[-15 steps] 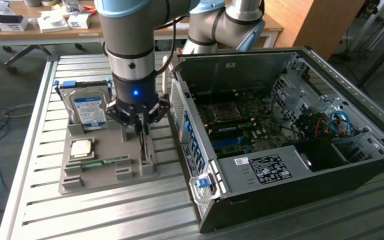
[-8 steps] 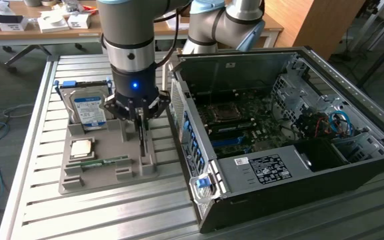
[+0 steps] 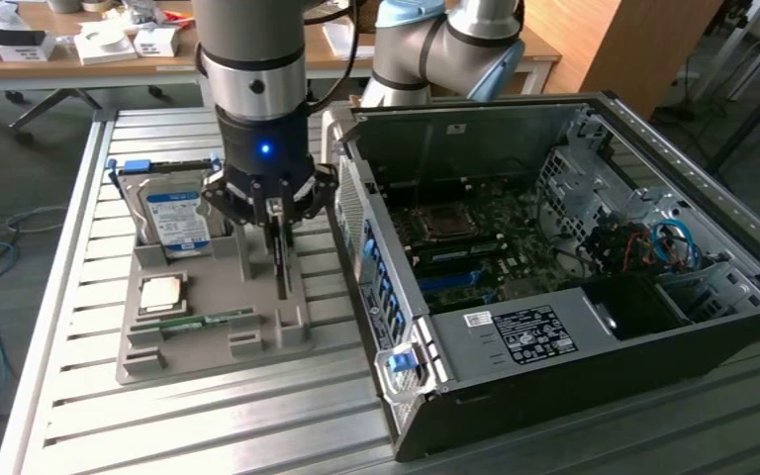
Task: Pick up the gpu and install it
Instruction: 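Pick up the gpu and move the gpu toward the slot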
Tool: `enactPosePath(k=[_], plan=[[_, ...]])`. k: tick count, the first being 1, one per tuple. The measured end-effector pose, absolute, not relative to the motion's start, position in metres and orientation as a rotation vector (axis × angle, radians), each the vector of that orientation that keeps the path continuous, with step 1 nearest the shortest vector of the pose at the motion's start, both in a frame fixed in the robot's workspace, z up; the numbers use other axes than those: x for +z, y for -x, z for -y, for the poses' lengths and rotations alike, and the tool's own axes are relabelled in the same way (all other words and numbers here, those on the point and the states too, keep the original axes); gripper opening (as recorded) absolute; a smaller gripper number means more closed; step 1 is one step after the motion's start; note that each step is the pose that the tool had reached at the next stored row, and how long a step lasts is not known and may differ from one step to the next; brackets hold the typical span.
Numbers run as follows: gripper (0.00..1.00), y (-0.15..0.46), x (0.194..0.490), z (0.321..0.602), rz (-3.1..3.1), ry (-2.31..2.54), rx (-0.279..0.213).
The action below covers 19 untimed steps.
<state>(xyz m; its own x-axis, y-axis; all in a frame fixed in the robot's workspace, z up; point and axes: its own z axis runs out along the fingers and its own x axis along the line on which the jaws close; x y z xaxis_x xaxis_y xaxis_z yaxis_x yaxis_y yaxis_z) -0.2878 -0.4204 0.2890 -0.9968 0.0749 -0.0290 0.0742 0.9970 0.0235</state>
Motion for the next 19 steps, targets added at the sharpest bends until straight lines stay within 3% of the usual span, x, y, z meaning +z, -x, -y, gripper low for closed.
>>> enactPosePath(k=[19], plan=[[0.27,0.288,0.334,0.420,-3.109,-0.116,0.035]])
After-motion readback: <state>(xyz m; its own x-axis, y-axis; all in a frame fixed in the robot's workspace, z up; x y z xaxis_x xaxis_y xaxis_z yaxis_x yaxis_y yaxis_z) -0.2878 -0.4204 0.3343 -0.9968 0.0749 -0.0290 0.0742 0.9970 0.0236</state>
